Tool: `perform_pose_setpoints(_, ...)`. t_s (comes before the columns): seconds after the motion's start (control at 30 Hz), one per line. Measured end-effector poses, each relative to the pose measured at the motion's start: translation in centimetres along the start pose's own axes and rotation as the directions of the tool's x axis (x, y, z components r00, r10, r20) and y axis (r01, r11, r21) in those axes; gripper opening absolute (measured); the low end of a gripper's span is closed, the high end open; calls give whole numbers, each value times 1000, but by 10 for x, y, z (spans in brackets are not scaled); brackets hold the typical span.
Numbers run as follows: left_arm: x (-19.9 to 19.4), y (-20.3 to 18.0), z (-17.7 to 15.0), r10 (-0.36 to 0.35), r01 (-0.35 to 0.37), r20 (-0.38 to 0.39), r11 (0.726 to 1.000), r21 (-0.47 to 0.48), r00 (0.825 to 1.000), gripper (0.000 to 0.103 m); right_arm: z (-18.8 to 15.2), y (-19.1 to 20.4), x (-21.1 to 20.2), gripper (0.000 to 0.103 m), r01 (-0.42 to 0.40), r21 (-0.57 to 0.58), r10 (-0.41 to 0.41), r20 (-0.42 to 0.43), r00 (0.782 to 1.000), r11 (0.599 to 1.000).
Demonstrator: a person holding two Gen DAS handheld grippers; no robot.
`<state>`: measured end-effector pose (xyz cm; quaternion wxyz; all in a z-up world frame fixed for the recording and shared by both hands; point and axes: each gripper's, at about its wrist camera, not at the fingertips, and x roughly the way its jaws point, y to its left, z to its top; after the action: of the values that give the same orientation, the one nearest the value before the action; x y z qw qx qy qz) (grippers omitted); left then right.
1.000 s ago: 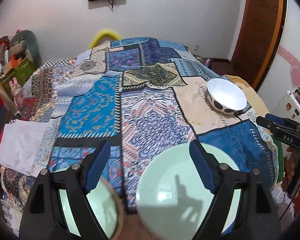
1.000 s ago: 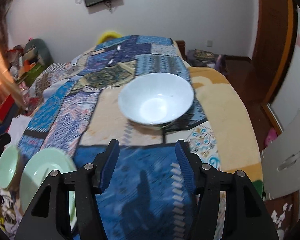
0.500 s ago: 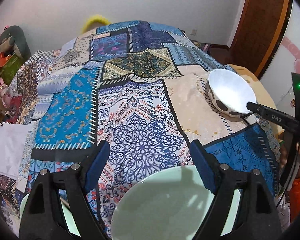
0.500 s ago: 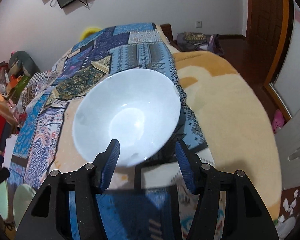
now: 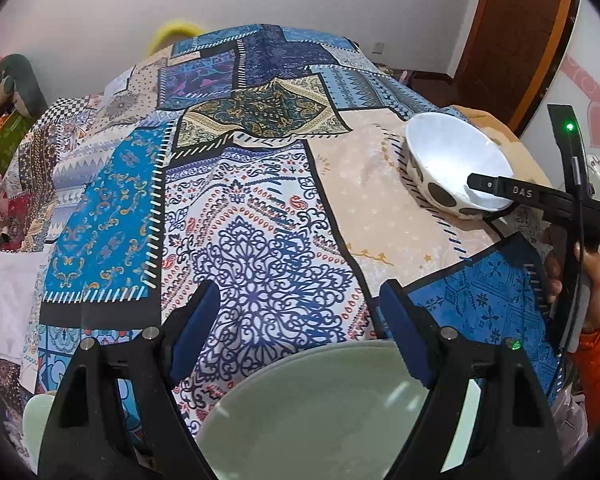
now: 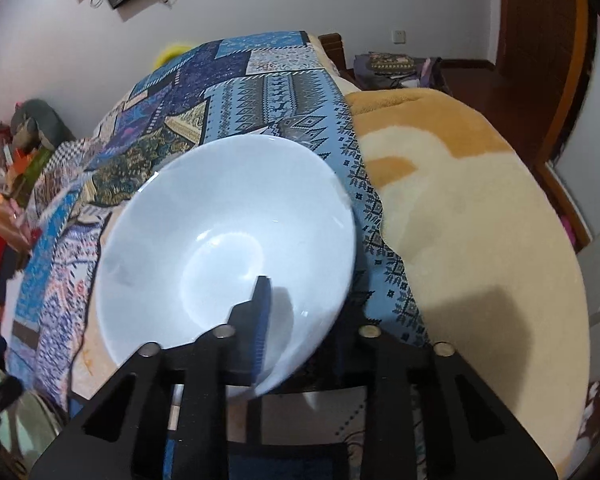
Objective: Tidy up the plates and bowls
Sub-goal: 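Close both tools on opposite sides of the white bowl's rim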
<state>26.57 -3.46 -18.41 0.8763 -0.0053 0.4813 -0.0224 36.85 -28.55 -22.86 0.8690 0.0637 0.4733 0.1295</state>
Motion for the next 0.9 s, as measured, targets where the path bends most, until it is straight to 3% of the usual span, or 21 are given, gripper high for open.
perform_pose_setpoints(0.37, -2, -17, 10, -17, 17, 11, 1000, 22, 1000, 82, -13, 33, -9, 21, -72, -179, 68, -27, 997, 981)
perform_pose_setpoints(0.63, 14, -31, 16, -48, 49, -34, 999, 14, 998, 82, -33, 59, -13, 21, -140, -268, 121, -87, 989, 953)
perform_pose_setpoints(0.8, 32, -36, 24, -54, 54, -70, 999, -2, 996, 82, -39, 61, -15, 22, -154, -264, 130, -105, 986, 952)
perform_pose_setpoints(0.9, 43, -36, 26, -64, 63, -96, 998, -12, 993, 75, -38, 61, -13, 22, -152, -255, 128, -111, 986, 955)
